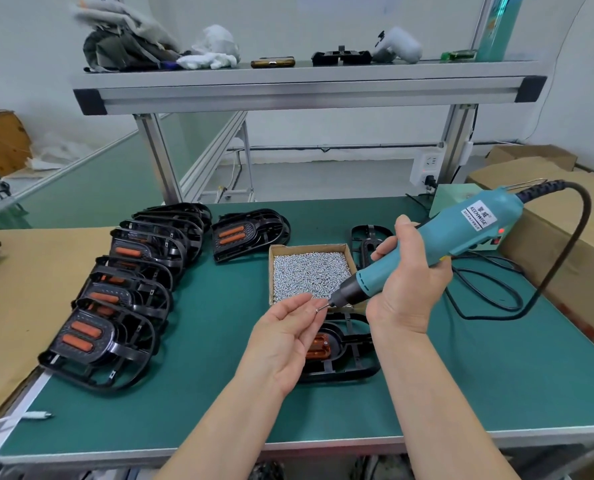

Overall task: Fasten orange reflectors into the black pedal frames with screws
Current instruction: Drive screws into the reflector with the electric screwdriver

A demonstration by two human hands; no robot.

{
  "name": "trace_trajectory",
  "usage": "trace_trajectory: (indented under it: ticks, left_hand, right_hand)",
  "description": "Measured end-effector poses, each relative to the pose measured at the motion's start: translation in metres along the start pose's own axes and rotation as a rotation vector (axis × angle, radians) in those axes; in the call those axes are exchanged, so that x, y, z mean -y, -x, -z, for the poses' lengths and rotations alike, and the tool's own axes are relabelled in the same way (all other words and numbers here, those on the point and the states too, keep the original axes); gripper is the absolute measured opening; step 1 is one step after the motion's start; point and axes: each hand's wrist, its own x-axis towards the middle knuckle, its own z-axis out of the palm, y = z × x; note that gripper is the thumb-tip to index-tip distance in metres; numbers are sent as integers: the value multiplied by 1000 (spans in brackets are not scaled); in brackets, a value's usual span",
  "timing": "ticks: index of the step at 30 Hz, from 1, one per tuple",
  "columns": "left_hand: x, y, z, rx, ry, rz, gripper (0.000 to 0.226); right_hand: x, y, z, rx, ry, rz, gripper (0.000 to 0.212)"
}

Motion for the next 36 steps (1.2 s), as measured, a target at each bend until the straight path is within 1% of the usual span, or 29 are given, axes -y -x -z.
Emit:
trace_trajectory:
  ticks: [5, 9, 14, 17, 20, 25, 29, 32, 36]
  left_hand:
    - [3, 3, 1, 25, 63, 6, 24]
    - [7, 3, 1, 15, 47, -91, 27]
    - [14, 5, 6, 38, 10, -176, 29]
    - [14, 5, 9, 65, -33, -214, 29]
    - [12, 4, 14, 97, -94, -256, 30]
    - [-3, 4, 19, 187, -211, -328, 32]
    - [-16, 5, 22, 245, -189, -275, 38]
    - [-18, 6, 30, 232, -130, -228, 39]
    - [-18, 6, 34, 217, -62, -205, 35]
  right_hand:
    - [-3, 2, 0, 3, 18, 25, 26]
    - [-9, 4, 2, -48, 25, -6, 18]
    - [-14, 0, 6, -119, 28, -63, 20]
    - [-16, -1, 5, -119, 27, -92, 19]
    - [-18, 1, 1, -99, 24, -83, 19]
    - [-19, 3, -11, -53, 9, -80, 18]
    - [-20, 2, -16, -37, -8, -107, 18]
    - [-24, 8, -16, -17, -19, -131, 18]
    - [-28, 12, -19, -6, -13, -131, 19]
